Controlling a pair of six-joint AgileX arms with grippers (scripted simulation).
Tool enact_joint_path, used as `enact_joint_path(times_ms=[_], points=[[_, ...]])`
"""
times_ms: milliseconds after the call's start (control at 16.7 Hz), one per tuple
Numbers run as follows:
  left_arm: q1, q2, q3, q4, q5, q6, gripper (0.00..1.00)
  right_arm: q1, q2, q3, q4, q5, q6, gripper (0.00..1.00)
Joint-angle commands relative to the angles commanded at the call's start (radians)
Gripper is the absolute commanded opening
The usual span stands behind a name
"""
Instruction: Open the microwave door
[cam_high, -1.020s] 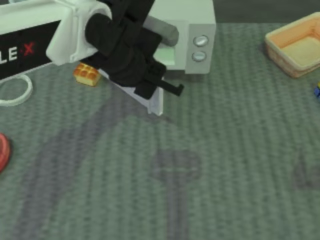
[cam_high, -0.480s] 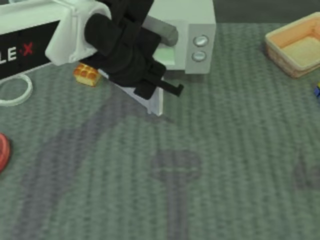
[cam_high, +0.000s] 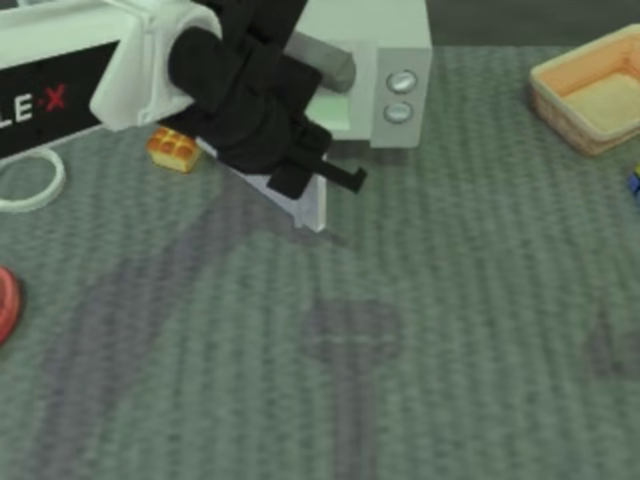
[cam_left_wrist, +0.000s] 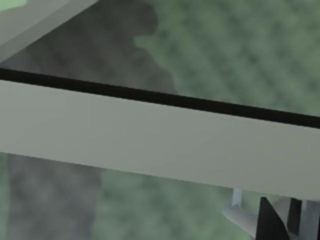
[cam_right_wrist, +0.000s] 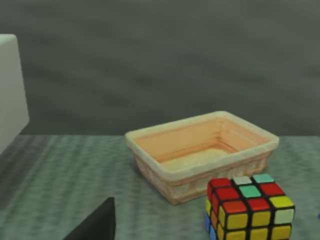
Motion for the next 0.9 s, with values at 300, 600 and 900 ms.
enact_joint_path(times_ms=[300,600,900], points=[[-0.005,0.001,-0.001,0.000,0.007,-0.004,0.00,0.000,0.000,0.000,0.000,0.000,0.000,1.00],[0.026,-0.036,-0.040,0.004,0.048,0.078,0.00,0.000,0.000,0.000,0.000,0.000,0.000,1.00],[0.050,-0.060,-0.073,0.003,0.083,0.143,0.00,0.000,0.000,0.000,0.000,0.000,0.000,1.00]])
